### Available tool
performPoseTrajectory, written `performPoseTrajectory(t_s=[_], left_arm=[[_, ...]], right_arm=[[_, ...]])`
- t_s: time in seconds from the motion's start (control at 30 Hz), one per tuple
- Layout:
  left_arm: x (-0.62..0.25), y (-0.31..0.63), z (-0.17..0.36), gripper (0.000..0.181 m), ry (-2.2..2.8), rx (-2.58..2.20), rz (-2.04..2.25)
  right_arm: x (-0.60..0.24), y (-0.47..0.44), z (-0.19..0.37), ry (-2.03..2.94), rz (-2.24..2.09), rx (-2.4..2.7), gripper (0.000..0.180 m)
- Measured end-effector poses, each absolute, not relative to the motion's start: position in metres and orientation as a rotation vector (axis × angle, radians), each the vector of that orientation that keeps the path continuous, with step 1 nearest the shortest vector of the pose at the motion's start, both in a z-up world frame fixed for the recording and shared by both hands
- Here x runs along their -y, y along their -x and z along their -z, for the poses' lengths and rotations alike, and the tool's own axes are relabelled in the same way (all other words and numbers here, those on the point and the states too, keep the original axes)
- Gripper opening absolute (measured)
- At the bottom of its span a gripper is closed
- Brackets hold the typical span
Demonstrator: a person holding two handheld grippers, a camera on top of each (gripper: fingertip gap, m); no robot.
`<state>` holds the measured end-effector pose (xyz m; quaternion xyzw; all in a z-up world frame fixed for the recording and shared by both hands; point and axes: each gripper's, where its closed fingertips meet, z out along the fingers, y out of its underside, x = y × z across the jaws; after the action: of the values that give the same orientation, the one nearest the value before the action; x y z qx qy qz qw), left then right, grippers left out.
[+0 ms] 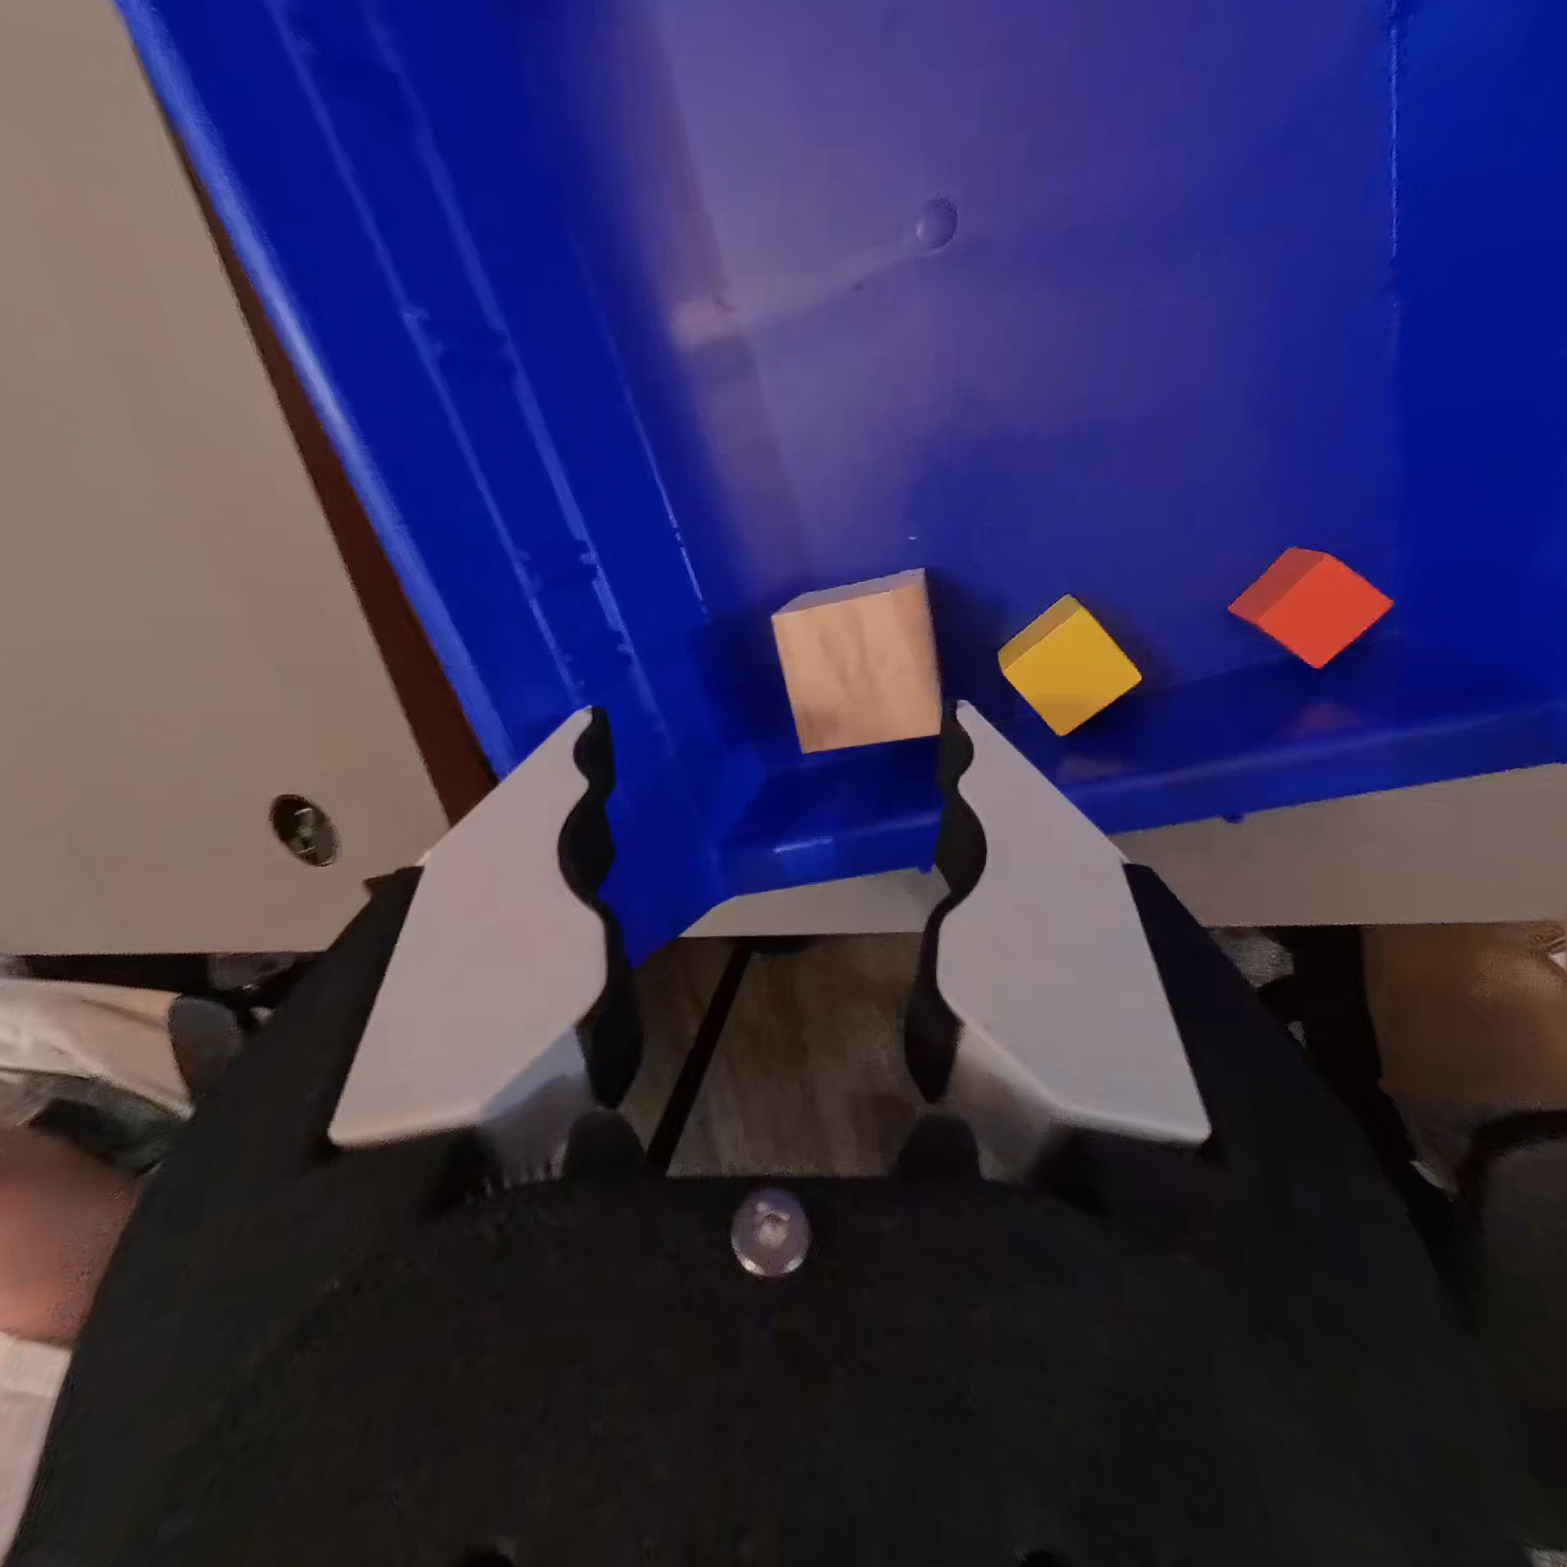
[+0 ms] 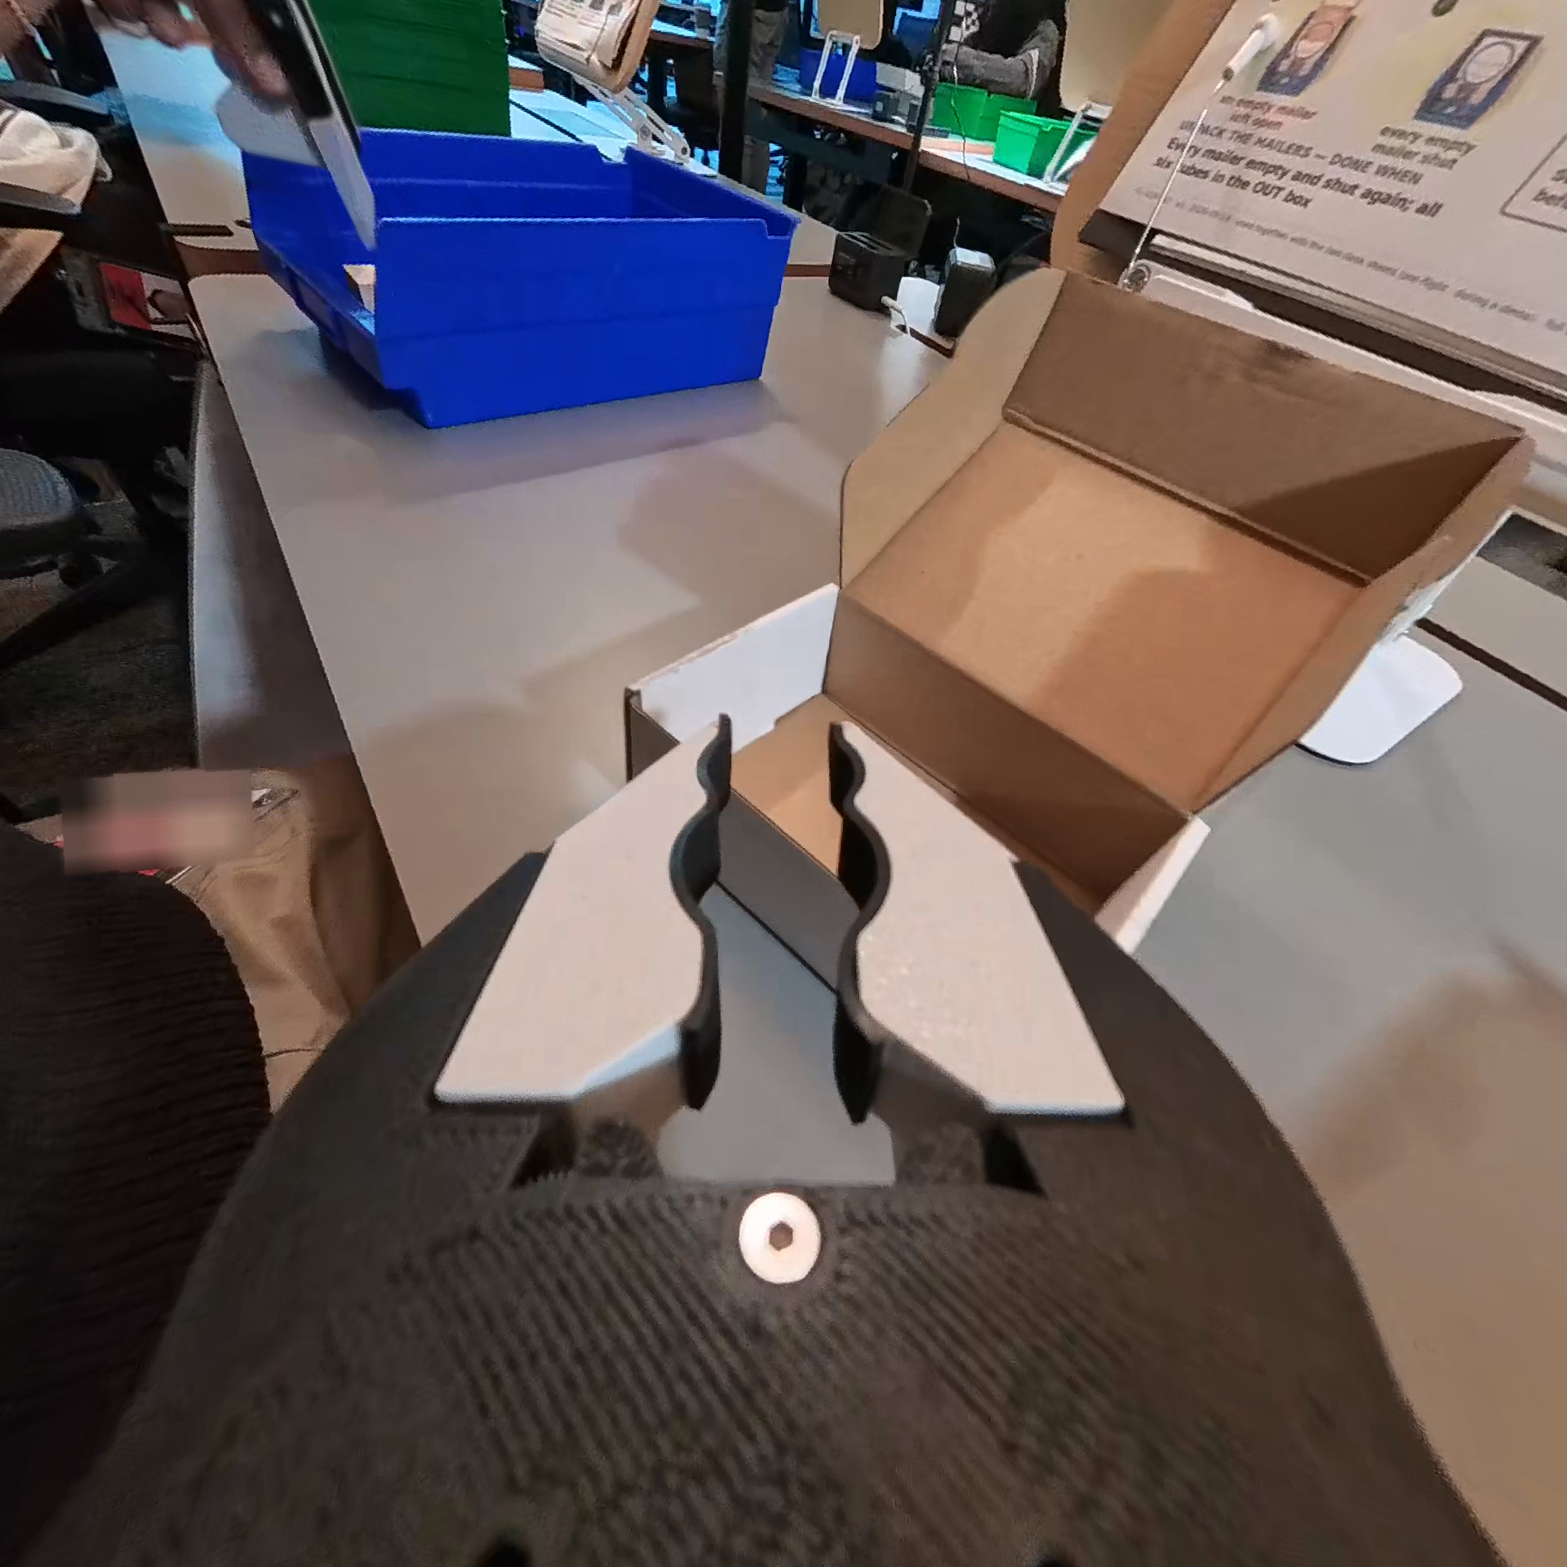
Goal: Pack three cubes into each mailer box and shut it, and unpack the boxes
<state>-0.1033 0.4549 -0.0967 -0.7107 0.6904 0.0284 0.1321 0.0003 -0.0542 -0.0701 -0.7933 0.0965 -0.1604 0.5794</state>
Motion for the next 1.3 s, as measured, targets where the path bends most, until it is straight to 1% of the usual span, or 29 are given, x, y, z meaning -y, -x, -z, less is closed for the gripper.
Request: performPoseTrajectory(t_s=[0.1,0.13,0.17,0.23,0.27,0.3,0.37,0.43,0.53,0.7,0.8,0.9,1.0,1.13,1.2,1.3], left_arm=[[-0.451,0.097,0.112,0.072,2.082,-1.995,-0.049],[-0.447,0.095,0.116,0.068,2.077,-2.006,-0.05],[-0.44,0.095,0.121,0.06,2.083,-2.037,-0.049],[-0.434,0.1,0.131,0.056,2.083,-2.084,-0.126],[-0.439,0.095,0.129,0.048,2.046,-2.052,-0.155],[-0.441,0.096,0.129,0.049,2.045,-2.048,-0.19],[-0.44,0.095,0.131,0.042,2.049,-2.061,-0.2],[-0.44,0.096,0.133,0.043,2.056,-2.061,-0.204],[-0.443,0.098,0.135,0.049,2.065,-2.06,-0.209],[-0.444,0.097,0.138,0.045,2.053,-2.045,-0.194],[-0.441,0.087,0.123,0.045,2.01,-2.02,-0.126],[-0.422,0.071,0.091,0.045,1.886,-2.04,-0.023],[-0.379,0.048,0.049,0.044,1.643,-2.079,0.073],[-0.266,0.022,0.008,0.044,1.3,-2.216,0.258],[-0.196,0.016,0.001,0.044,1.127,-2.329,0.365],[-0.094,0.009,0.009,0.045,0.933,-2.494,0.556]], right_arm=[[0.052,0.002,0.068,1.85,0.382,-0.211,0.021],[0.052,0.002,0.068,1.849,0.383,-0.209,0.021],[0.052,0.002,0.068,1.848,0.383,-0.209,0.021],[0.053,0.002,0.067,1.845,0.378,-0.211,0.021],[0.054,0.002,0.067,1.843,0.375,-0.213,0.021],[0.054,0.002,0.066,1.84,0.372,-0.215,0.021],[0.055,0.002,0.065,1.835,0.366,-0.218,0.02],[0.056,0.002,0.065,1.836,0.364,-0.217,0.02],[0.057,0.002,0.065,1.839,0.366,-0.211,0.02],[0.056,0.004,0.066,1.842,0.358,-0.204,0.02],[0.055,0.004,0.066,1.841,0.357,-0.206,0.02],[0.054,0.003,0.068,1.845,0.35,-0.213,0.019],[0.054,0.003,0.07,1.851,0.347,-0.215,0.019],[0.054,0.001,0.073,1.86,0.342,-0.22,0.018],[0.055,0.0,0.074,1.867,0.342,-0.226,0.017],[0.06,-0.004,0.075,1.88,0.359,-0.238,0.014]])
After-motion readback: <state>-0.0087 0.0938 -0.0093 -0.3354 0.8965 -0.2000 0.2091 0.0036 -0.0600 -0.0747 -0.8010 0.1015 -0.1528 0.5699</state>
